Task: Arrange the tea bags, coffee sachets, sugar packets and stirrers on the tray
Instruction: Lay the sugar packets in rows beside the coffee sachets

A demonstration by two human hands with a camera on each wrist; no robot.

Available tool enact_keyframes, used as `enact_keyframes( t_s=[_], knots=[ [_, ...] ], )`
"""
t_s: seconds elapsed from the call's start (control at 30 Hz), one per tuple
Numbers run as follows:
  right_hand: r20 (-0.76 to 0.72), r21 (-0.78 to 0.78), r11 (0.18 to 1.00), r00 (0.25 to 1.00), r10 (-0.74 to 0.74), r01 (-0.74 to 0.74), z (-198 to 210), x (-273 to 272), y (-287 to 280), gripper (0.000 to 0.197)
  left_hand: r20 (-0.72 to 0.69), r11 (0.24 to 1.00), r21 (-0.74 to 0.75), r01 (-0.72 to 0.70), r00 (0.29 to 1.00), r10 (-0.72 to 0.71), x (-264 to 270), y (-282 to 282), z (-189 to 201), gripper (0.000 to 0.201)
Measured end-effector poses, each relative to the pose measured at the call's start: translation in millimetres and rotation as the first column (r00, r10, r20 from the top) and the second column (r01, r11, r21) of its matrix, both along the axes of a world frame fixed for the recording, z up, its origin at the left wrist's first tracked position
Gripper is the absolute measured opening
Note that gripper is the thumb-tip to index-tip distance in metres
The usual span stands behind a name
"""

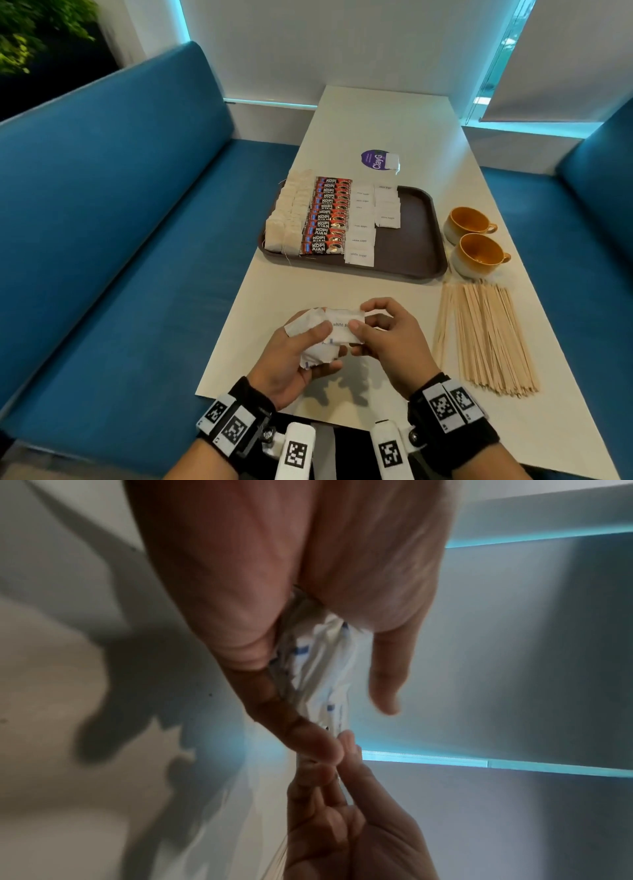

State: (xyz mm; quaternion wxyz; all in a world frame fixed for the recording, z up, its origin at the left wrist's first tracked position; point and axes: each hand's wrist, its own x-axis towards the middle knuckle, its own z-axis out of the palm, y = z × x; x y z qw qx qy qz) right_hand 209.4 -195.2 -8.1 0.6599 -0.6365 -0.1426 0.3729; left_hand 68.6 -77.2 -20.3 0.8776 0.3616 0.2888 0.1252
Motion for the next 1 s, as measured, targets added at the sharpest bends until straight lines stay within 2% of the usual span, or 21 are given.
enact_keyframes(
  t_s=[0.07,0.2,0.33,0.43,0.5,0.7,0.8,0.9,1.0],
  knots=[
    [0.035,0.017,1.0,0.999,-0.018,0.017,-1,-1,0,0.022,-0.024,0.998,0.059,0.014,1.0,-0.013,2,-1,-3,0.046],
    [0.089,0.024,0.999,0.996,0.02,-0.022,-4,-2,-3,0.011,-0.066,0.998,0.061,-0.023,0.997,0.027,5,-1,-4,0.04],
    [0.059,0.001,0.997,0.996,0.072,-0.072,-4,3,-5,0.024,-0.065,0.999,0.011,-0.052,0.996,0.053,5,2,-5,0.04],
    [0.05,-0.04,0.996,0.995,0.088,-0.086,-2,11,-5,0.025,-0.068,0.996,-0.043,-0.081,0.995,0.078,7,4,-6,0.036],
    [0.071,-0.061,0.996,0.995,0.065,-0.06,2,23,-2,0.027,-0.068,0.992,-0.072,-0.106,0.993,0.101,8,7,-6,0.04],
    [0.174,-0.098,0.992,0.983,-0.066,0.084,22,94,12,0.033,-0.031,0.988,-0.119,-0.098,0.995,0.095,7,28,-15,0.062],
    [0.178,-0.12,0.985,0.979,-0.102,0.124,25,137,29,0.032,-0.063,0.997,-0.061,-0.039,0.997,0.035,10,32,-20,0.06],
    [0.271,-0.223,0.964,0.959,-0.079,0.143,19,178,53,0.028,-0.086,1.0,-0.009,-0.003,0.996,0.003,14,32,-22,0.049],
    [0.309,-0.307,0.94,0.95,-0.048,0.148,8,212,77,0.025,-0.082,1.0,-0.025,-0.009,0.997,0.007,15,33,-24,0.043]
  ],
)
